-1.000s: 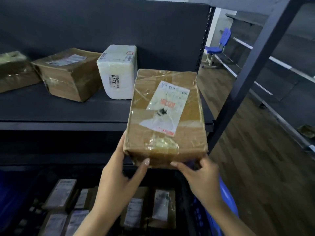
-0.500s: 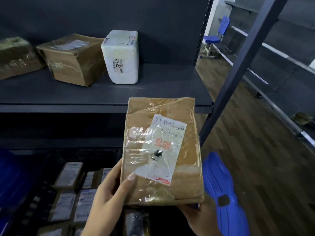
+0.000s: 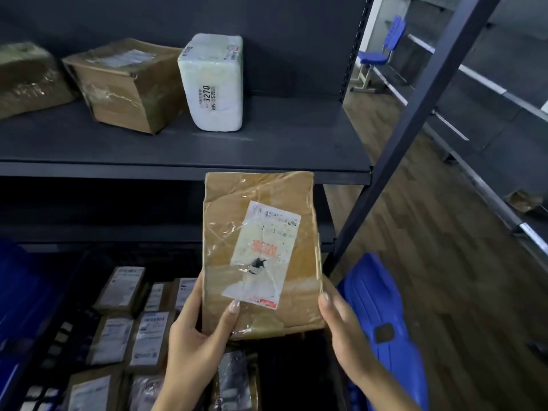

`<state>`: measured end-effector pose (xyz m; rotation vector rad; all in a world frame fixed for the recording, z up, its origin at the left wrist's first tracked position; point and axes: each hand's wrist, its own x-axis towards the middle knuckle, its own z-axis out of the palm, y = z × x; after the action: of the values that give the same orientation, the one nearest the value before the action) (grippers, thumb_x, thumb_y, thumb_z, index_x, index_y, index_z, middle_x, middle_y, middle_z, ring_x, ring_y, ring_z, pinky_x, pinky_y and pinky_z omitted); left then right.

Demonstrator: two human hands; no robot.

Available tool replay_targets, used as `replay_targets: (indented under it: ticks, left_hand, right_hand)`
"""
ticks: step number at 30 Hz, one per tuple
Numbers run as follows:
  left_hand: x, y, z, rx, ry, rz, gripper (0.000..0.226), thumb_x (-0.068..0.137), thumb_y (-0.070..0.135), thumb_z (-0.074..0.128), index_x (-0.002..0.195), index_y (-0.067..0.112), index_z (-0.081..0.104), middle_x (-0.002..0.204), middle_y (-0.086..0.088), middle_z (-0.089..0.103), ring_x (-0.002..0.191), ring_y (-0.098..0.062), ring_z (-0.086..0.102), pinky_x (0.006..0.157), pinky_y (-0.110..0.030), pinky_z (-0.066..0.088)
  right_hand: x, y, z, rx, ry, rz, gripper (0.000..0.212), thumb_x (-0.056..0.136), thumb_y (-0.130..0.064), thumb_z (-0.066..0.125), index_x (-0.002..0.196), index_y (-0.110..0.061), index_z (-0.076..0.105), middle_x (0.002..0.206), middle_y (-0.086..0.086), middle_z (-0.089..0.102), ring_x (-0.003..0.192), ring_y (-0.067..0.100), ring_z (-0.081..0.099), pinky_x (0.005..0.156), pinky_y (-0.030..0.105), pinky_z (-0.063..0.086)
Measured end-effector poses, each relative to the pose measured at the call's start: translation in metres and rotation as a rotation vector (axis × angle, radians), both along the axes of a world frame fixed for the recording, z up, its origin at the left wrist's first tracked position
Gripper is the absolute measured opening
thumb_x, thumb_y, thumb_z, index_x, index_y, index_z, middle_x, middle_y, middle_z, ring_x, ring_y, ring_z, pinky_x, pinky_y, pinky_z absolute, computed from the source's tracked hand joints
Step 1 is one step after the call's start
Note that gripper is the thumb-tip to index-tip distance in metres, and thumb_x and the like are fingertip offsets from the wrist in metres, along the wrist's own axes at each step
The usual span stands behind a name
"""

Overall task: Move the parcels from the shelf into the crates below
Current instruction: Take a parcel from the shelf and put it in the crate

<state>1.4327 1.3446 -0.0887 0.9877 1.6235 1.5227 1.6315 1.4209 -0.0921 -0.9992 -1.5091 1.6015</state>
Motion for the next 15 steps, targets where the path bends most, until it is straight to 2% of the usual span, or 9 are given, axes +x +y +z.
replay_targets:
  ticks: [3, 6, 10, 12, 15]
  left_hand:
    - [0.004, -0.003, -0.005, 0.028, 0.02, -0.041, 0.075, 0.072, 0.028, 0.073, 0.141, 0.035, 0.043, 0.122, 0.022, 0.064, 0.108, -0.001, 0.064, 0.078, -0.017, 0.055]
    - [0.004, -0.003, -0.007, 0.026, 0.056, -0.058, 0.076, 0.069, 0.035, 0.074, 0.136, 0.048, 0.042, 0.116, 0.025, 0.066, 0.103, 0.0, 0.066, 0.075, -0.014, 0.054]
    - [0.001, -0.003, -0.006, -0.003, 0.065, -0.061, 0.071, 0.069, 0.038, 0.075, 0.129, 0.061, 0.042, 0.117, 0.025, 0.065, 0.102, 0.0, 0.066, 0.074, -0.015, 0.056]
    - [-0.003, -0.001, -0.005, -0.033, 0.022, -0.072, 0.067, 0.07, 0.05, 0.074, 0.128, 0.063, 0.042, 0.122, 0.025, 0.062, 0.108, 0.001, 0.062, 0.08, -0.02, 0.056]
    - [-0.012, 0.007, -0.005, -0.119, -0.059, -0.083, 0.089, 0.057, 0.076, 0.07, 0.136, 0.05, 0.041, 0.124, 0.022, 0.062, 0.113, -0.003, 0.061, 0.09, -0.032, 0.054]
  right_hand:
    - [-0.006, 0.012, 0.011, -0.08, -0.076, -0.035, 0.061, 0.078, -0.071, 0.058, 0.127, -0.034, 0.057, 0.122, -0.016, 0.066, 0.116, 0.003, 0.059, 0.095, 0.02, 0.049]
    - [-0.011, 0.018, 0.014, -0.066, -0.115, -0.113, 0.039, 0.077, -0.059, 0.064, 0.109, -0.036, 0.065, 0.107, -0.02, 0.071, 0.102, 0.0, 0.066, 0.083, 0.013, 0.052]
    - [-0.013, 0.013, 0.008, -0.076, -0.088, -0.158, 0.04, 0.073, -0.056, 0.065, 0.106, -0.033, 0.066, 0.105, -0.017, 0.073, 0.099, 0.003, 0.068, 0.081, 0.019, 0.055]
    - [-0.014, 0.011, 0.007, -0.078, -0.074, -0.175, 0.039, 0.074, -0.053, 0.066, 0.107, -0.031, 0.067, 0.105, -0.014, 0.073, 0.099, 0.006, 0.069, 0.081, 0.02, 0.056]
    - [-0.014, 0.009, 0.005, -0.069, -0.065, -0.18, 0.037, 0.076, -0.05, 0.065, 0.108, -0.031, 0.066, 0.106, -0.012, 0.073, 0.1, 0.007, 0.069, 0.086, 0.024, 0.055]
